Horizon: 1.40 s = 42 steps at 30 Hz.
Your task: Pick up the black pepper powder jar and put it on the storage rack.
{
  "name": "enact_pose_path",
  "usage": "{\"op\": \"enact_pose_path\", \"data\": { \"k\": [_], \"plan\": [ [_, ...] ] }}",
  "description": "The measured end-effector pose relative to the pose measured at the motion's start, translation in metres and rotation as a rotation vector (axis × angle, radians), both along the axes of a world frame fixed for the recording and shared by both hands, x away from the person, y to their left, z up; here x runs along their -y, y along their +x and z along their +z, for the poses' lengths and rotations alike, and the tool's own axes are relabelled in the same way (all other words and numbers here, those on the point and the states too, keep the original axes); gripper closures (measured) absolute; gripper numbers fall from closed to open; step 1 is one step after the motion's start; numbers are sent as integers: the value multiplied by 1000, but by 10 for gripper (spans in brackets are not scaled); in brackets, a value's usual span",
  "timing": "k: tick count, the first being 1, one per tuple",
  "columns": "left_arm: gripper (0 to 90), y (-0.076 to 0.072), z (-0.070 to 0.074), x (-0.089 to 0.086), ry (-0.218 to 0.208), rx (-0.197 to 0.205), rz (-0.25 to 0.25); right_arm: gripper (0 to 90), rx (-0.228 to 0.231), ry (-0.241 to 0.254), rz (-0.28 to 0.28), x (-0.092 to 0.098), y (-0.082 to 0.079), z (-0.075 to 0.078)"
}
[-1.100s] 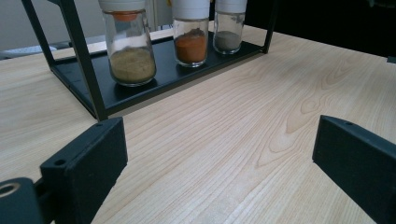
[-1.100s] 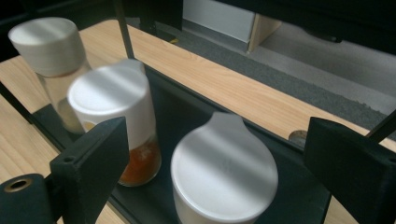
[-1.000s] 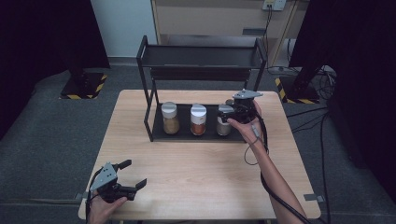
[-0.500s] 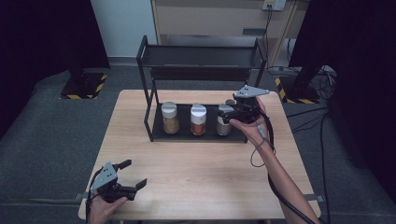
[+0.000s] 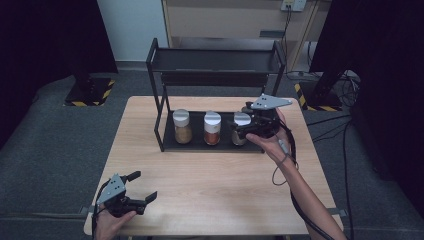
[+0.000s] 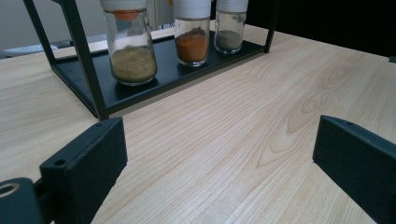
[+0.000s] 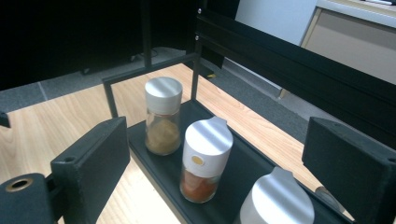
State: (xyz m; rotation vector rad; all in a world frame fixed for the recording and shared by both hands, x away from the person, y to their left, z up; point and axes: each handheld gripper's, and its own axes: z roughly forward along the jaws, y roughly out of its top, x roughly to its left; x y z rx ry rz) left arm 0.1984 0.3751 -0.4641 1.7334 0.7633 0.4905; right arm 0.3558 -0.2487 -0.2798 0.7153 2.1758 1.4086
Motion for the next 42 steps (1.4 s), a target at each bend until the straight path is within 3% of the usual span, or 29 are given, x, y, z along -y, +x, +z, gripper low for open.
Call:
{"op": "enact_pose_path", "data": {
  "k": [7, 14, 42],
  "plan": [
    [21, 0, 1, 1, 3, -4, 5, 79, -2, 22, 18, 12, -18, -7],
    [21, 0, 0, 1, -1, -4, 5, 77, 0, 47, -7, 31, -38, -17],
    [21, -1, 0, 1, 6, 0, -3, 71, 10, 40, -81, 70, -96, -48]
  ]
}}
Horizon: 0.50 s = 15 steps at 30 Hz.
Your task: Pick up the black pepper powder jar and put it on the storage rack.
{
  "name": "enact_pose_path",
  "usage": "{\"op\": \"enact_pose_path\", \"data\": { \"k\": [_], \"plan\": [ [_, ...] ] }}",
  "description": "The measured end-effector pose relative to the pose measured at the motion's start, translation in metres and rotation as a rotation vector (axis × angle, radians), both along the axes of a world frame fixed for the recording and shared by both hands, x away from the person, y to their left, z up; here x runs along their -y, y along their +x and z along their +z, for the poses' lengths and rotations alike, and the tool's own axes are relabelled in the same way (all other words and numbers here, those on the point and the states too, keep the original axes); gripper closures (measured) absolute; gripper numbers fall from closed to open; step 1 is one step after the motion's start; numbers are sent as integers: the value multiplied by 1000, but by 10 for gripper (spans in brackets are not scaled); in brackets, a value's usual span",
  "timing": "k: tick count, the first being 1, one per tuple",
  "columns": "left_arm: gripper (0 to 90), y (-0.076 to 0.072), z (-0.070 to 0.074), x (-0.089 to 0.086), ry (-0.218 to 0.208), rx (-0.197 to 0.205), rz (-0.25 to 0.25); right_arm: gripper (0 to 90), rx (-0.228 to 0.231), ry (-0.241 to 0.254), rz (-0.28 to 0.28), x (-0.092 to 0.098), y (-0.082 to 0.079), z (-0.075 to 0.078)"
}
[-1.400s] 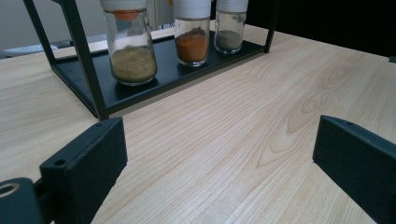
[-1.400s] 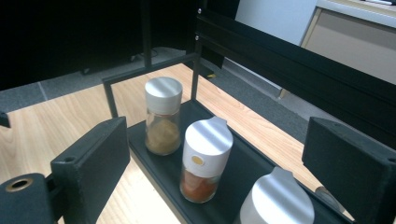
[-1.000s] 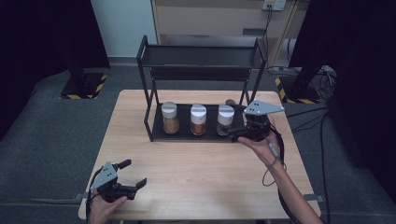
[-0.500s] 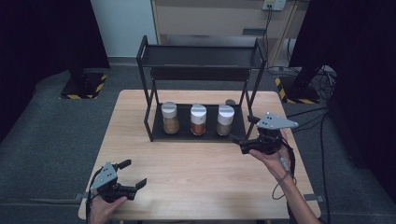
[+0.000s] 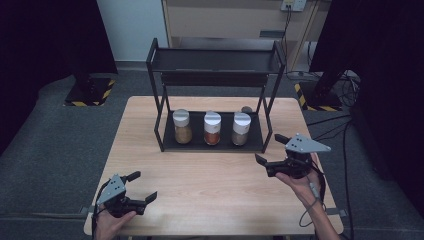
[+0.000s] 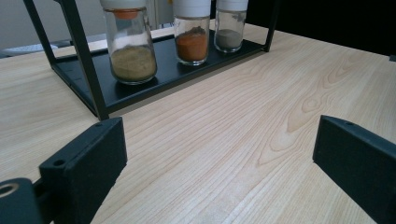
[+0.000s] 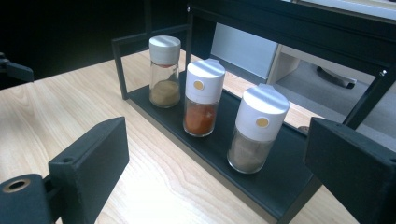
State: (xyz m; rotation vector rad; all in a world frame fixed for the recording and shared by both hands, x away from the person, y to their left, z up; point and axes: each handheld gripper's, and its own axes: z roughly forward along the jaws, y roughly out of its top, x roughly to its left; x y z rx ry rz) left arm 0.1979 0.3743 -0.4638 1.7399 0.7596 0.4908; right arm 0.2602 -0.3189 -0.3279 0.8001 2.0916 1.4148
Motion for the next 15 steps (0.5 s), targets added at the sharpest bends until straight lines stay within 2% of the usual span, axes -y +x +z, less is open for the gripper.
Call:
{"op": "enact_pose_path", "data": {
  "k": [12, 15],
  "plan": [
    [20, -1, 0, 0, 1, 0, 1, 67, -5, 8, -30, 21, -29, -9],
    [20, -1, 0, 0, 1, 0, 2, 66, -1, 15, -42, 29, -40, -12]
  ]
}}
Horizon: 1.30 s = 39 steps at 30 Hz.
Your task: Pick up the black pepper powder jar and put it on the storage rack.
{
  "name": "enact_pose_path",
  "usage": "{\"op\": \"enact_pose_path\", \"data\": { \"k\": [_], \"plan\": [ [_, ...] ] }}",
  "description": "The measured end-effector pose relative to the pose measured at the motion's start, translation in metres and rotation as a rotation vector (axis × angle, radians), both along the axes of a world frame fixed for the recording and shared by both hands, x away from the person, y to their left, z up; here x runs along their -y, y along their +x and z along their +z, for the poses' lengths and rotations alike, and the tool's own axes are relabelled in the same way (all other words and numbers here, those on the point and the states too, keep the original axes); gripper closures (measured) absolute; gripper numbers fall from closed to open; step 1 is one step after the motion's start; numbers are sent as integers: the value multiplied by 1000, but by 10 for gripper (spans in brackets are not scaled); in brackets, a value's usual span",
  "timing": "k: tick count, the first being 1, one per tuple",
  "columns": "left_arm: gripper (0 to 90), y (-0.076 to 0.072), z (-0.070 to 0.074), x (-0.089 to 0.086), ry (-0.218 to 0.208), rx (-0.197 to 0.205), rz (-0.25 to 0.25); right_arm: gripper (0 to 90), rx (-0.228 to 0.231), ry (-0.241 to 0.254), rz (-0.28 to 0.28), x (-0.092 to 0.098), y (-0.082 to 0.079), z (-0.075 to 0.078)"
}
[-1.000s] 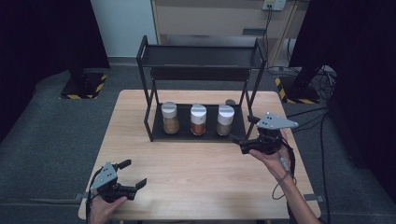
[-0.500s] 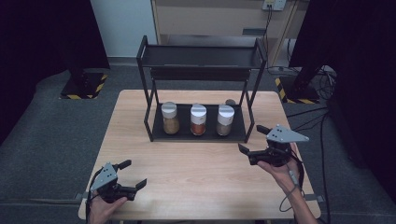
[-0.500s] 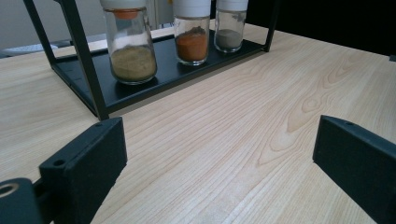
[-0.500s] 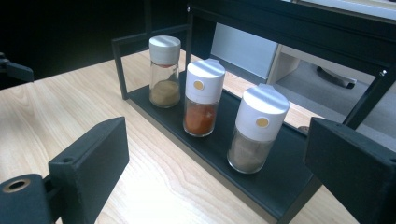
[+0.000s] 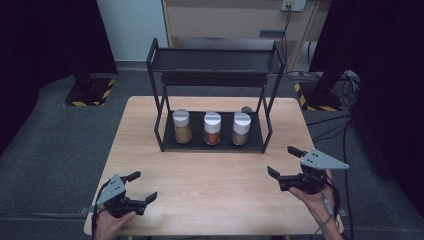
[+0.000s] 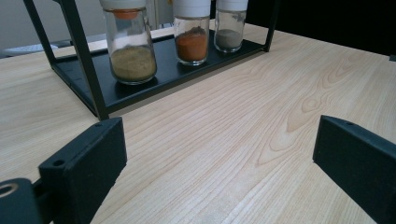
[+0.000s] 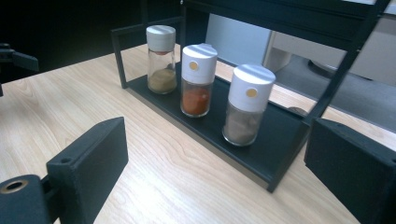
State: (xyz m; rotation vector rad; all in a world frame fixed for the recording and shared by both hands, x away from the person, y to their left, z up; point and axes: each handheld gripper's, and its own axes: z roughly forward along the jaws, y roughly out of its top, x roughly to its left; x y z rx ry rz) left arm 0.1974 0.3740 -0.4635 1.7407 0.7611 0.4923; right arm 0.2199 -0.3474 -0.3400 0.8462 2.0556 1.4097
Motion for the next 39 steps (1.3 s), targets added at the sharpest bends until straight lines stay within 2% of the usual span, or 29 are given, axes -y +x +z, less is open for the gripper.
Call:
{"op": "enact_pose_path", "data": {
  "k": [7, 16, 25, 27, 39],
  "plan": [
    [20, 0, 0, 0, 3, -1, 3, 62, 0, 4, -24, 16, -22, -8],
    [20, 0, 0, 0, 1, -3, 5, 54, -19, 32, -53, 32, -38, -29],
    [20, 0, -1, 0, -1, -5, 6, 56, -44, 35, -66, 42, -40, -49],
    [20, 0, -1, 0, -1, -5, 6, 57, -47, 21, -74, 42, -42, -53],
    [20, 0, -1, 0, -4, -7, 10, 62, -65, 50, -82, 49, -42, -71]
  ]
}}
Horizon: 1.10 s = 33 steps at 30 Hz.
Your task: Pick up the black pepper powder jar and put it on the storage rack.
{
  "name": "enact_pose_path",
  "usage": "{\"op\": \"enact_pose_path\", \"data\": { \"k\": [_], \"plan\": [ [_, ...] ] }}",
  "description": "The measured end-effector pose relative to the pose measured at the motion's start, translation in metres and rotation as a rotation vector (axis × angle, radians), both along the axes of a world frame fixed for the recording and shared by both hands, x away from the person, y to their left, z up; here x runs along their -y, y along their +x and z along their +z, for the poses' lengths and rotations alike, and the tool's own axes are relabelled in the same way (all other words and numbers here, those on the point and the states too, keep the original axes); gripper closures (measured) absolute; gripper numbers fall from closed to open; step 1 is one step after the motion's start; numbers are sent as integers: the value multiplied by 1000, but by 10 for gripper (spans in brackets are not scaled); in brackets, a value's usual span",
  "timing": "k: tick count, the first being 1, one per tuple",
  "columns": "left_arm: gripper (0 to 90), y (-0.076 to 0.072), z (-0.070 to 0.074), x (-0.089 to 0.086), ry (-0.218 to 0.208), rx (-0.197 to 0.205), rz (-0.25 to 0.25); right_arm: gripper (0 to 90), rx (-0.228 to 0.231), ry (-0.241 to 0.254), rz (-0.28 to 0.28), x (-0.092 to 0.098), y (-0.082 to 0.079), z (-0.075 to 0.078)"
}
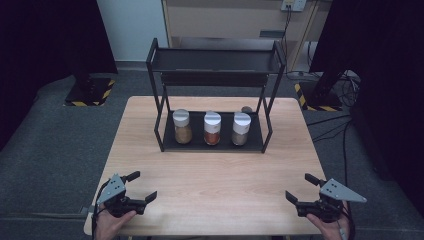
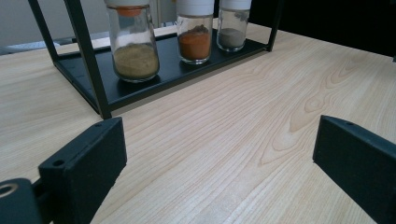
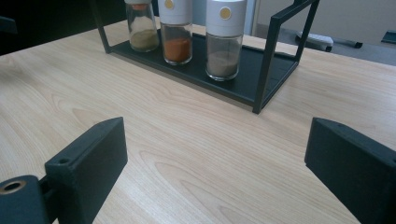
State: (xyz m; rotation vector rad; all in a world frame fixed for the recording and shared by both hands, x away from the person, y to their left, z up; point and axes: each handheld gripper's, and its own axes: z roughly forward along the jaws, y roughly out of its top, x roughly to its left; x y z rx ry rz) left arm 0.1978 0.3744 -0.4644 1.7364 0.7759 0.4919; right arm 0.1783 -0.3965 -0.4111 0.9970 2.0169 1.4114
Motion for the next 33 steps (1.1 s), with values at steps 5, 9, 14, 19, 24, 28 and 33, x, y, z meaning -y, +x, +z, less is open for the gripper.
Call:
{"op": "enact_pose_path", "data": {
  "k": [5, 9, 14, 19, 24, 28, 33],
  "plan": [
    [20, 0, 0, 0, -1, 3, -5, 62, 0, 2, -7, 0, 1, -3],
    [19, 0, 0, 0, 1, 6, -11, 64, 5, -8, -6, -2, 1, -6],
    [20, 0, 0, 0, 0, 7, -11, 63, 2, -2, -7, -1, 1, -6],
    [20, 0, 0, 0, 0, 8, -9, 65, 5, 1, -18, 0, 1, -7],
    [20, 0, 0, 0, 0, 9, -8, 66, 7, 9, -38, 1, -1, -8],
    [20, -1, -1, 0, -5, 12, -4, 67, 8, 13, -61, 2, -2, -9],
    [20, 0, 0, 0, -3, 13, -7, 66, 4, 15, -66, 3, -2, -9]
  ]
}}
